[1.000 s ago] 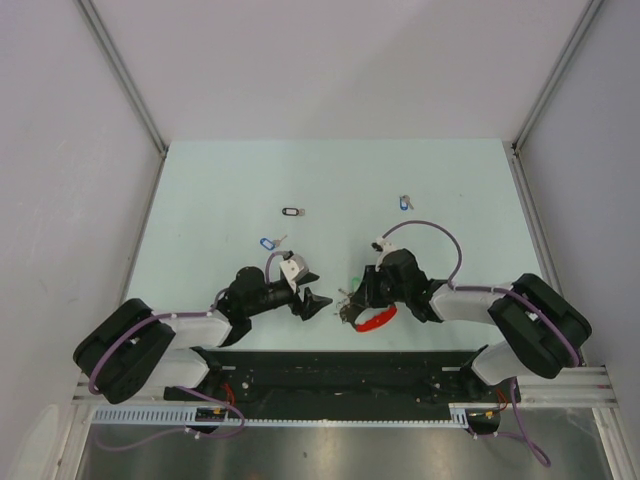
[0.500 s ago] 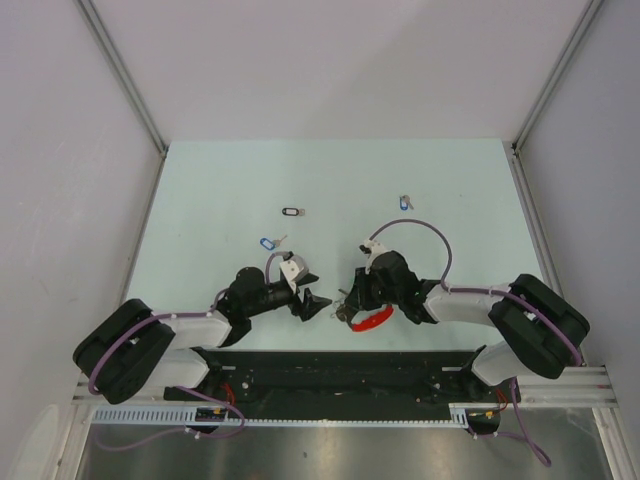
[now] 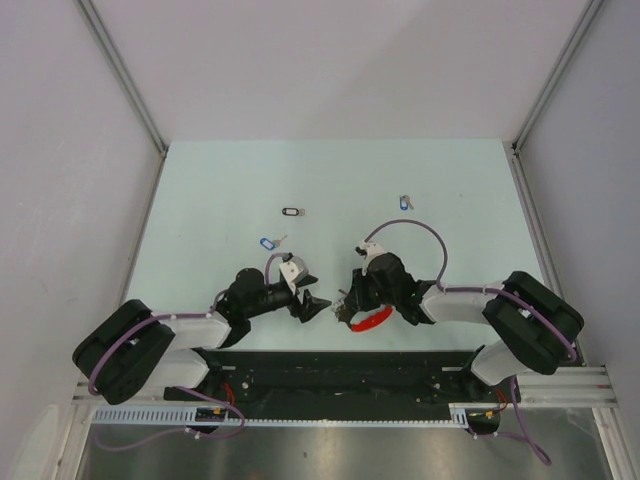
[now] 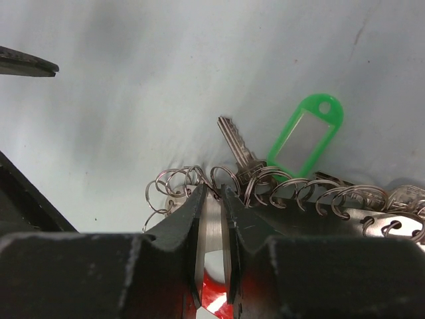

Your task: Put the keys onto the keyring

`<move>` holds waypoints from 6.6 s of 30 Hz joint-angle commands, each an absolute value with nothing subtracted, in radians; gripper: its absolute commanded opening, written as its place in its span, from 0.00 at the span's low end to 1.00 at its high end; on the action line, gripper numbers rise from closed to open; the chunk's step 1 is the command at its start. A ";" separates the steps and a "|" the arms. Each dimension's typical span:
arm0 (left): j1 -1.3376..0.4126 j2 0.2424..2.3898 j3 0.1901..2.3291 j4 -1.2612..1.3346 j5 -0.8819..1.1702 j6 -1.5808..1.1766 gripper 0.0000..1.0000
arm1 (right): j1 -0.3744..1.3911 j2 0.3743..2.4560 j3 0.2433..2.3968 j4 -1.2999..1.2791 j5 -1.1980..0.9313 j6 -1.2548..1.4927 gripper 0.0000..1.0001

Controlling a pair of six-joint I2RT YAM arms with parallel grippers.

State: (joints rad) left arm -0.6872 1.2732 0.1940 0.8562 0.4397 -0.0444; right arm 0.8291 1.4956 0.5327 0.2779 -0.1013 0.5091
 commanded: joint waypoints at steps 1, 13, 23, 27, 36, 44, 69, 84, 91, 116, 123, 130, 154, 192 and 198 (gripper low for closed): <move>-0.692 1.246 0.187 0.877 0.445 -0.025 0.77 | 0.842 1.511 0.560 0.324 -0.092 0.468 0.18; -0.692 1.241 0.187 0.882 0.469 -0.003 0.78 | 0.841 1.418 0.623 0.160 -0.150 0.275 0.00; -0.686 1.348 0.258 0.913 0.665 0.117 0.76 | 0.841 1.379 0.807 -0.230 -0.196 -0.073 0.00; -0.683 1.384 0.256 0.956 0.696 0.120 0.72 | 0.851 1.374 0.850 -0.313 -0.196 -0.156 0.00; -0.683 1.408 0.209 1.124 0.753 0.075 0.68 | 0.890 1.335 0.861 -0.367 -0.261 -0.351 0.01; -0.681 1.598 0.120 1.601 0.770 -0.084 0.49 | 0.916 1.313 0.851 -0.341 -0.299 -0.417 0.02; -0.637 1.503 0.146 1.726 0.796 -0.190 0.45 | 0.951 1.249 0.821 -0.321 -0.259 -0.442 0.02; -0.638 1.480 0.193 1.724 0.738 -0.244 0.40 | 0.965 1.243 0.819 -0.321 -0.258 -0.445 0.01; -0.673 1.539 0.233 1.724 0.742 -0.238 0.38 | 0.971 1.230 0.821 -0.319 -0.262 -0.445 0.01; -0.687 1.628 0.279 1.724 0.856 -0.256 0.30 | 0.973 1.230 0.819 -0.318 -0.261 -0.442 0.01; -0.695 1.638 0.285 1.724 0.853 -0.250 0.11 | 0.973 1.235 0.821 -0.314 -0.265 -0.440 0.01; -0.703 1.649 0.287 1.724 0.856 -0.250 0.11 | 0.974 1.243 0.821 -0.310 -0.267 -0.439 0.01; -0.707 1.626 0.236 1.726 0.701 -0.227 0.00 | 0.922 1.181 0.816 -0.259 -0.277 -0.296 0.20; -0.637 1.631 0.155 1.726 0.626 -0.216 0.01 | 0.288 1.981 1.331 0.032 0.218 0.020 0.54; -0.624 1.643 0.156 1.726 0.635 -0.219 0.00 | 0.262 2.100 1.536 -0.106 0.183 0.003 0.53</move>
